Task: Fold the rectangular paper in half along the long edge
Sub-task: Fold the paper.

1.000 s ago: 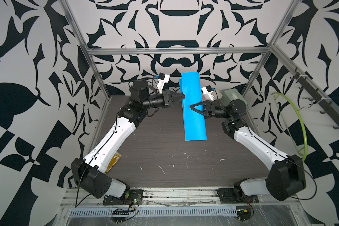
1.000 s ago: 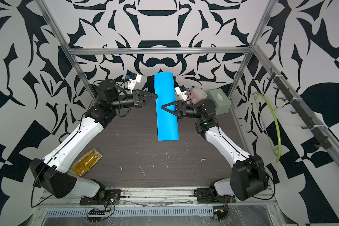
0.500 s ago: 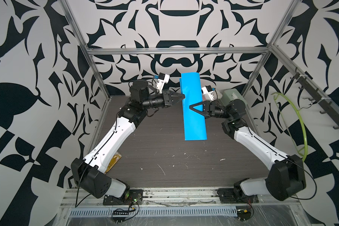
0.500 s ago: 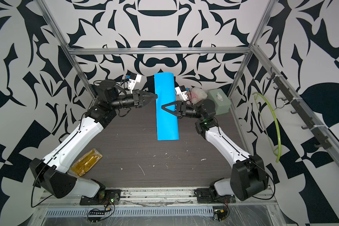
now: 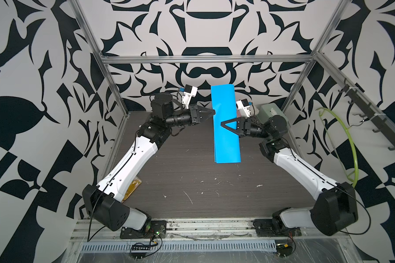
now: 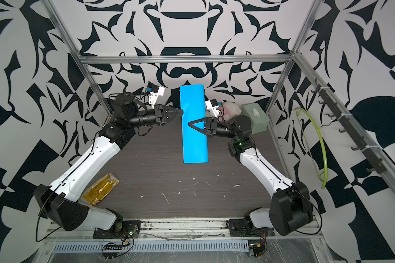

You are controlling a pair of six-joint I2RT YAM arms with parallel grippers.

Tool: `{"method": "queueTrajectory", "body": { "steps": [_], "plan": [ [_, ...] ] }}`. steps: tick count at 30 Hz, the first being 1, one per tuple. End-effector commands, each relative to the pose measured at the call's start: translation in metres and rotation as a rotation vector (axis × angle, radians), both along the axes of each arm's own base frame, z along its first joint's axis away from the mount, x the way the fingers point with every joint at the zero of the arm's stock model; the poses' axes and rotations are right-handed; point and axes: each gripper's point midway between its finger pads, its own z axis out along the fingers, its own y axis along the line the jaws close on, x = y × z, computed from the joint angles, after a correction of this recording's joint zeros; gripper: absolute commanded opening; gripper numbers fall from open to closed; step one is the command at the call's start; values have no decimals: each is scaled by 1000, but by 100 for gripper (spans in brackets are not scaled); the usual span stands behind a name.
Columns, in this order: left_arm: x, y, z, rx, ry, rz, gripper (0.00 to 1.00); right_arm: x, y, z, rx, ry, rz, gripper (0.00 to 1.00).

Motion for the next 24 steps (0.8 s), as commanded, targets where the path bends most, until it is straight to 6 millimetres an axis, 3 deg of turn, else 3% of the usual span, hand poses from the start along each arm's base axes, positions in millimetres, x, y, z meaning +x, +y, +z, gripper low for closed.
{"method": "queueTrajectory", "body": {
  "steps": [1, 5, 13, 24],
  "plan": [
    [-10, 4, 14, -13, -51, -2, 2, -15, -5, 31, 45, -124, -13, 40],
    [-10, 4, 12, -12, -49, -2, 3, -17, -5, 36, 54, -130, -7, 40],
    [-8, 3, 13, -14, -47, -4, 3, -15, -4, 33, 58, -108, -3, 57],
    [-7, 2, 9, -17, -34, -8, 2, -13, 0, 30, 57, -109, -5, 59]
  ]
}}
